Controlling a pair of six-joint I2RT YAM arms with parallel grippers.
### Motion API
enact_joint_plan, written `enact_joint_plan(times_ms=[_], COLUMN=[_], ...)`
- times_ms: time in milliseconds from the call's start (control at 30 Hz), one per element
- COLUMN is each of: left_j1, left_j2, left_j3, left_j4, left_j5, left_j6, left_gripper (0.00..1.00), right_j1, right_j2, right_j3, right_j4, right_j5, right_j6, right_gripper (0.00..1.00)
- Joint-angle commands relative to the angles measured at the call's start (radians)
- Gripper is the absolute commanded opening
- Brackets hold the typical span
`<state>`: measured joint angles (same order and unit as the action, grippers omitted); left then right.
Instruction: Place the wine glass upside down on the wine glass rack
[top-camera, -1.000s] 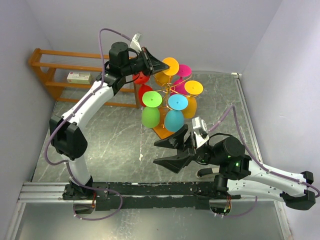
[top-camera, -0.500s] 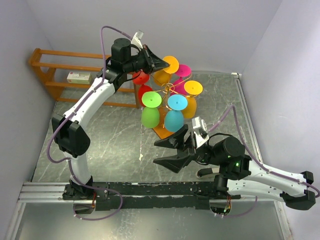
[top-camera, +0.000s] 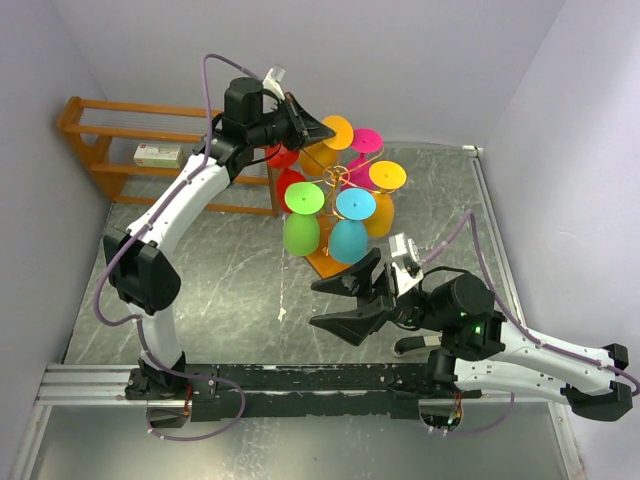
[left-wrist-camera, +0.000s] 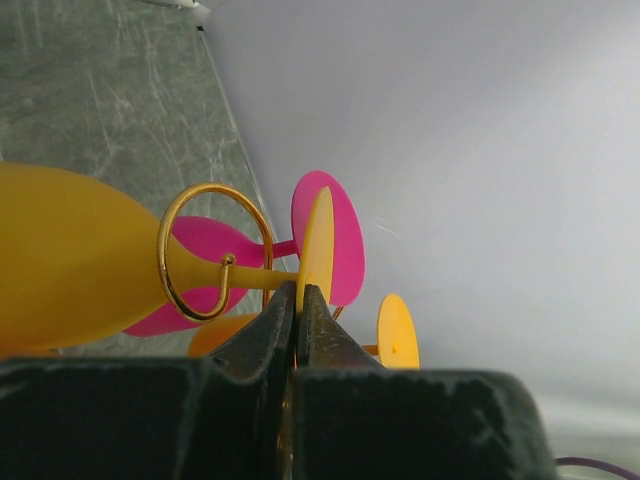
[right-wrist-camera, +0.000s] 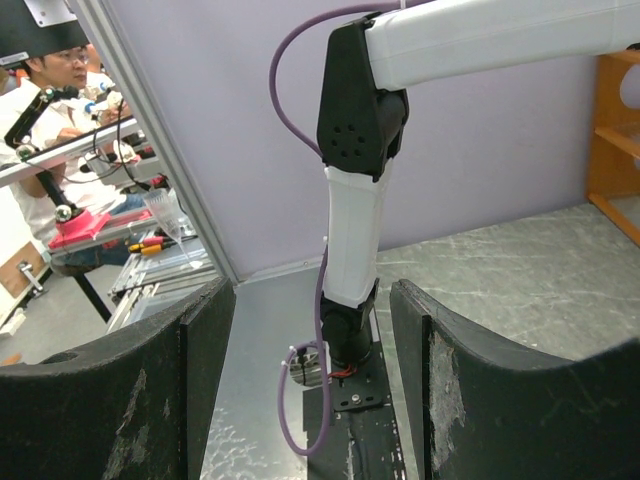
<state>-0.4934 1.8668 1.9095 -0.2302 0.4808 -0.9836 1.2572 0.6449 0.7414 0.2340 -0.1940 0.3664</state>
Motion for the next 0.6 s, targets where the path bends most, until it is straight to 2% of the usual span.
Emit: enact_joint_plan(times_ms=[0,200,400,567], left_j1=[0.012,0.013,0.013,0.015], left_j2=[0.021,0.026,0.043,0.036], left_j3=[0.057,0.045,0.049,0.048], left_j4=[0.031,0.044,0.089,0.118], left_j5=[-0.003,-0.012,0.041,0.014], left_j6=[0.007,0.005,-0.017,-0.005], left_gripper=[0.07,0.07,0.07,0.07], right_j1=[0.004,0.005,0.005,0.004], right_j2=[-0.010,-0.013,-0.010,-0.007], right_j3=[-0.008,-0.007,-0.003,-0.002], right_j4=[0.004,-0.001,-0.005,-0.002], right_j5=[0.004,0.008,0.008,0.006], right_j6=[0.005,0.007,0.005,0.004], right_gripper=[0.63,0.64,0.63,0.63])
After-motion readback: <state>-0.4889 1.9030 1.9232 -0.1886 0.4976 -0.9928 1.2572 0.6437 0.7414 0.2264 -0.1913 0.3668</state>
